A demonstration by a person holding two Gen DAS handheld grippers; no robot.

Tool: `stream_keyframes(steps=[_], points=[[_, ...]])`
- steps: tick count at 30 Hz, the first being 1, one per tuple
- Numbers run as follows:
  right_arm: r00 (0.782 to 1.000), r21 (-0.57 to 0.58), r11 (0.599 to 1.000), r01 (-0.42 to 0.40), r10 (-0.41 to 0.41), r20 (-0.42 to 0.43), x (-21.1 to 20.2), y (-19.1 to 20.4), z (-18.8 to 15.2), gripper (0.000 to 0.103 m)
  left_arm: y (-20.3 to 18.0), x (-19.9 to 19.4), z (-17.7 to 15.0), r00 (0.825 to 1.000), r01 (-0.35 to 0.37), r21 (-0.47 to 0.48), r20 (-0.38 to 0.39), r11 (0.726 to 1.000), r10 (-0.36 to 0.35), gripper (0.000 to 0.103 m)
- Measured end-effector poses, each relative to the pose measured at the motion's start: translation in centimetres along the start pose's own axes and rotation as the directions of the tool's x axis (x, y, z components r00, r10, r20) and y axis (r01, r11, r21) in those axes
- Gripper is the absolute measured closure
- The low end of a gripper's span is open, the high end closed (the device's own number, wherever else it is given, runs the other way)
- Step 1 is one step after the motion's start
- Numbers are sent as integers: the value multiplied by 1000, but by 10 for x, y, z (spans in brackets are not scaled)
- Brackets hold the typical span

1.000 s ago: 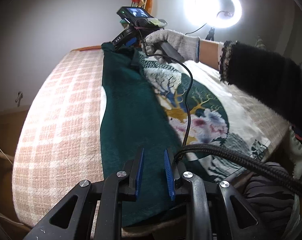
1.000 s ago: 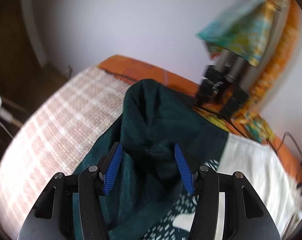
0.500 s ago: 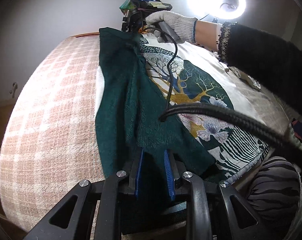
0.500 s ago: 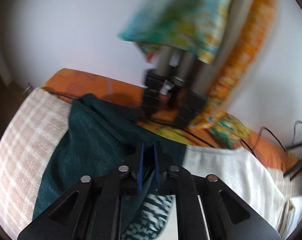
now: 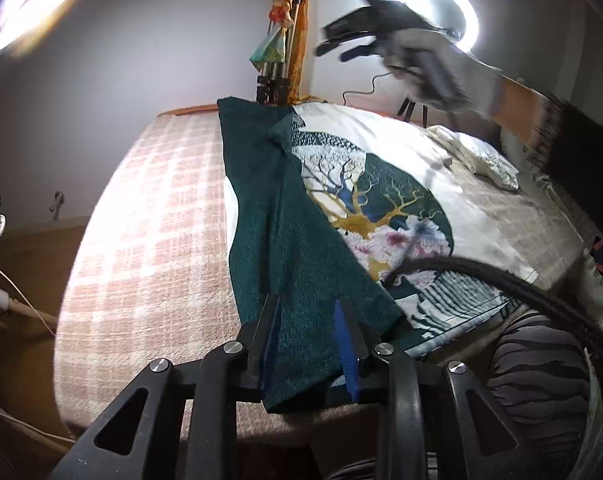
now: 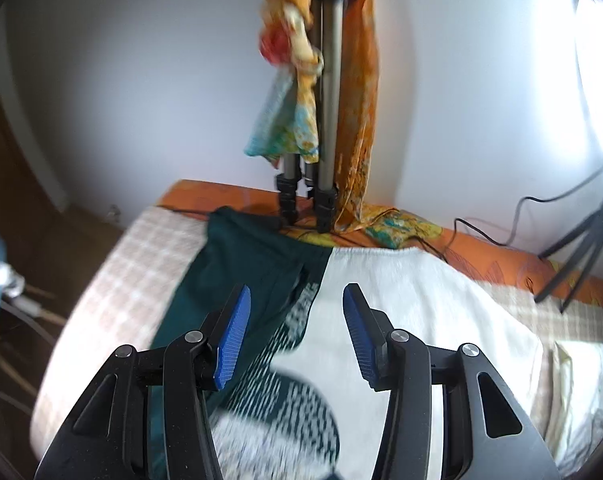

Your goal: Fold small clothes

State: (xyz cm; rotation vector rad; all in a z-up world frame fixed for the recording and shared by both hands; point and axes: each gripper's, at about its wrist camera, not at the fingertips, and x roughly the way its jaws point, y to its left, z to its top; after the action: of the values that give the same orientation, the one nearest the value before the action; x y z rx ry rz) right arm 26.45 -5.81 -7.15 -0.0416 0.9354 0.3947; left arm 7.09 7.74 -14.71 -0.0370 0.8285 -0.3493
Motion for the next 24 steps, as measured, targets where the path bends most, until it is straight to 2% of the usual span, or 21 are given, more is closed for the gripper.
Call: stream_keyframes(steps=[7,10,13,15,19,24], points=[[992,51,992,-113,109,64,-115,-21,-43,56,-18,-31,17,998,-36,68,54,997,32,73],[991,61,992,-112,106,84,-157,-31,-69,56,-30,-31,22,999,-29,82,27,996,26,73],[988,77,989,-126,118,104,-193,-42,-99,56,-39,-21,24,1000,19,58,-5,998,-19,73],[987,91,987,-131,121,110,-207,-50,-119,56,-45,-6,22,999,27,43,-39,999,-25,69],[987,127,982,-141,129,97,-220,-67,-167,56,-54,30,8,992,39,-4,-117,999,-39,69],[991,177,976,-130,122,55,-225,-92,-221,56,-63,56,-6,987,-21,19,-158,1000,24,69]])
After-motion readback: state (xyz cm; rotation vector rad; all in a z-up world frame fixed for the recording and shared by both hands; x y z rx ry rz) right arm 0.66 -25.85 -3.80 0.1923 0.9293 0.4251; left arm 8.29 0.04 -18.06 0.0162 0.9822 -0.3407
